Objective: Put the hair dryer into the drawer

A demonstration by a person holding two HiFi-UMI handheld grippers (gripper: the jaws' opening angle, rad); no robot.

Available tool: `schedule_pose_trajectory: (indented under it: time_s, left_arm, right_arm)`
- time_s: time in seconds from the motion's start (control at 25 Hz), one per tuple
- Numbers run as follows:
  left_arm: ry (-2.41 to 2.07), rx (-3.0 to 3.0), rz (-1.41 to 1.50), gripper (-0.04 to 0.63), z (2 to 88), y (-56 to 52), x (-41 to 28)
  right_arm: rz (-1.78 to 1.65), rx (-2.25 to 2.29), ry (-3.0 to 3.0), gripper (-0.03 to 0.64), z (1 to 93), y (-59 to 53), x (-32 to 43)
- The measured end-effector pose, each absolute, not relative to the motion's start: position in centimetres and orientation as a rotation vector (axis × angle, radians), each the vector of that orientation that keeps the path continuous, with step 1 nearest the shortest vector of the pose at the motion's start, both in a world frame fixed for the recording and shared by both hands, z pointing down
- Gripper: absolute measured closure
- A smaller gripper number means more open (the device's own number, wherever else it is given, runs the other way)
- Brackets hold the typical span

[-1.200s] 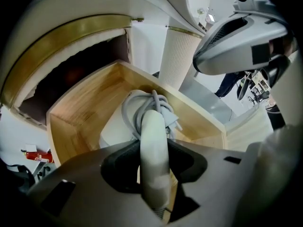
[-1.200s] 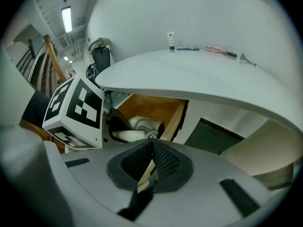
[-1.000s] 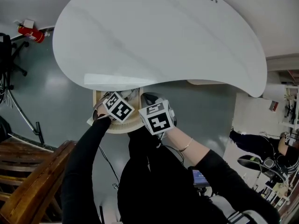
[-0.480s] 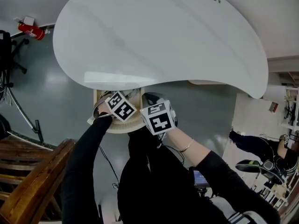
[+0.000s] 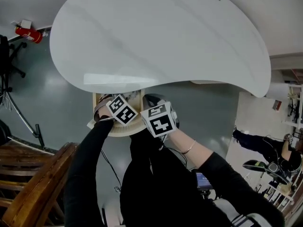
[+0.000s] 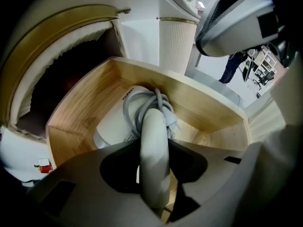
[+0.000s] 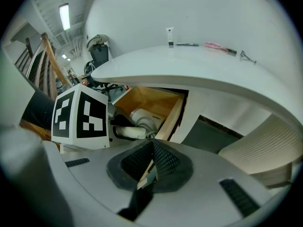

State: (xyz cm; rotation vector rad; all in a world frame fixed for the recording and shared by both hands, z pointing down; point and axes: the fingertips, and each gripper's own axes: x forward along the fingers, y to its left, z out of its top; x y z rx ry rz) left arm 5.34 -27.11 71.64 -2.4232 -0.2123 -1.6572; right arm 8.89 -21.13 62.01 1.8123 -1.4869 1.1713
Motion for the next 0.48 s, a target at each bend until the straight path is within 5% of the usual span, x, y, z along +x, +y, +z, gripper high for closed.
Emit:
schedule_pose_trajectory:
  time_s: [0.48]
  left_arm:
    - [-0.193, -2.386, -1.631, 0.39, 71.52, -27.26, 5.39]
  right_arm:
    - [1.156, 1.815, -1.486, 0.615, 61.78, -21.4, 8.75]
